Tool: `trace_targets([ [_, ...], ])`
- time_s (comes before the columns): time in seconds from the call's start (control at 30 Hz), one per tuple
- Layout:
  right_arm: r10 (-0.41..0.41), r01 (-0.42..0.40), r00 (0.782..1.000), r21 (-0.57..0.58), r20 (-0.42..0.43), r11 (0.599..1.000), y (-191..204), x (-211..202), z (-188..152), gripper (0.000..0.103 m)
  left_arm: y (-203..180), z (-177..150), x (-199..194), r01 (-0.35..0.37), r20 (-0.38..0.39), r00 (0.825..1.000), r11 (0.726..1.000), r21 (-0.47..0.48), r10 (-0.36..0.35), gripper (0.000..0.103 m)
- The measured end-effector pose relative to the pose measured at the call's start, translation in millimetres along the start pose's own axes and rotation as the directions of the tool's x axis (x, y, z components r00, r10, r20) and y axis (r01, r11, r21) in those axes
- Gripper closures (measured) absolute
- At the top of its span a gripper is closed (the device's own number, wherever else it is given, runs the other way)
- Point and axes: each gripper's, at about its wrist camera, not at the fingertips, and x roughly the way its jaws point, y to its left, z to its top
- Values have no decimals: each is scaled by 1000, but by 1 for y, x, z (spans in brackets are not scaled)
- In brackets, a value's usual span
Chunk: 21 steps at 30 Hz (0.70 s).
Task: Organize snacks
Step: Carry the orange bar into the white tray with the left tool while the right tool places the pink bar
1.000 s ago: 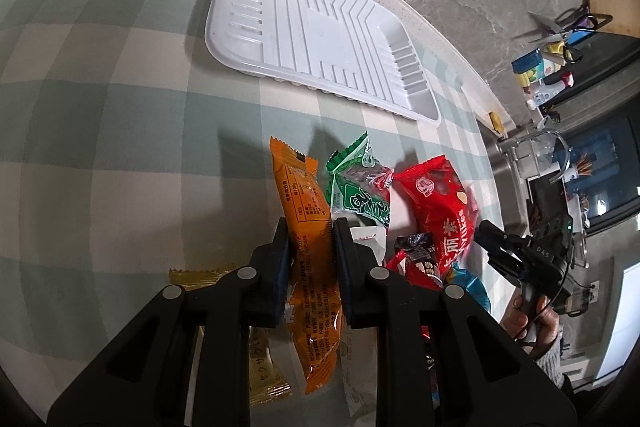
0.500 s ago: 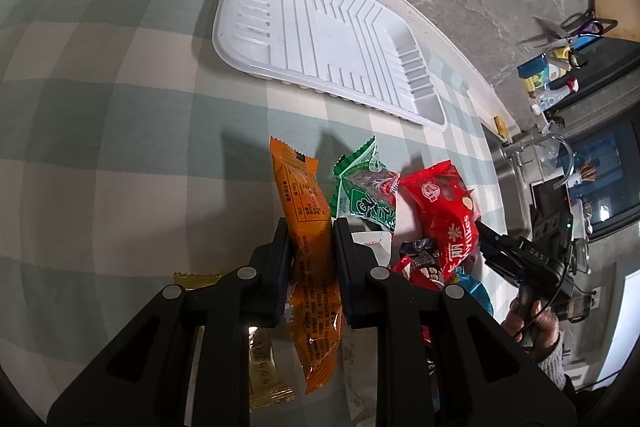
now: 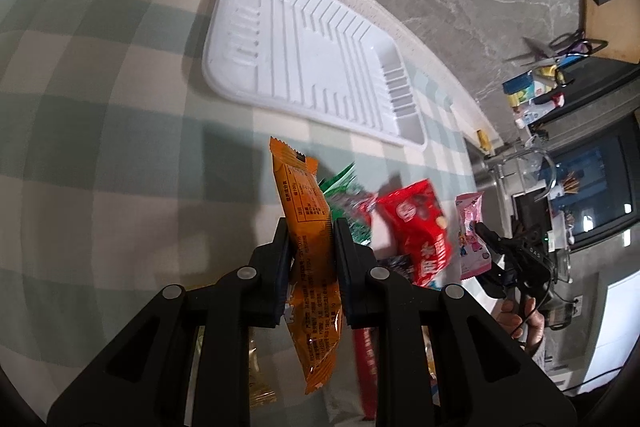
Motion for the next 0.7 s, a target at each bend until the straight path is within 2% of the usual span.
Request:
trace_targets([
  [0.13, 38, -38, 999, 3, -13, 999, 14, 1, 11, 84, -4, 16, -5, 48, 10, 999, 999, -3, -48, 84],
  [0.33, 80, -80, 995, 4, -52, 997, 33, 29, 29, 84, -11, 52, -6, 92, 27, 995, 996, 3, -92, 84],
  [0.5, 107, -108, 990, -9, -96, 994, 55, 59, 46, 84, -16, 88, 0, 107, 39, 993, 994, 13, -107, 84],
  [0.7, 102, -108, 985, -33, -141, 994, 79, 96, 63, 84, -18, 134, 18, 84, 40, 996, 996, 28, -86, 84],
])
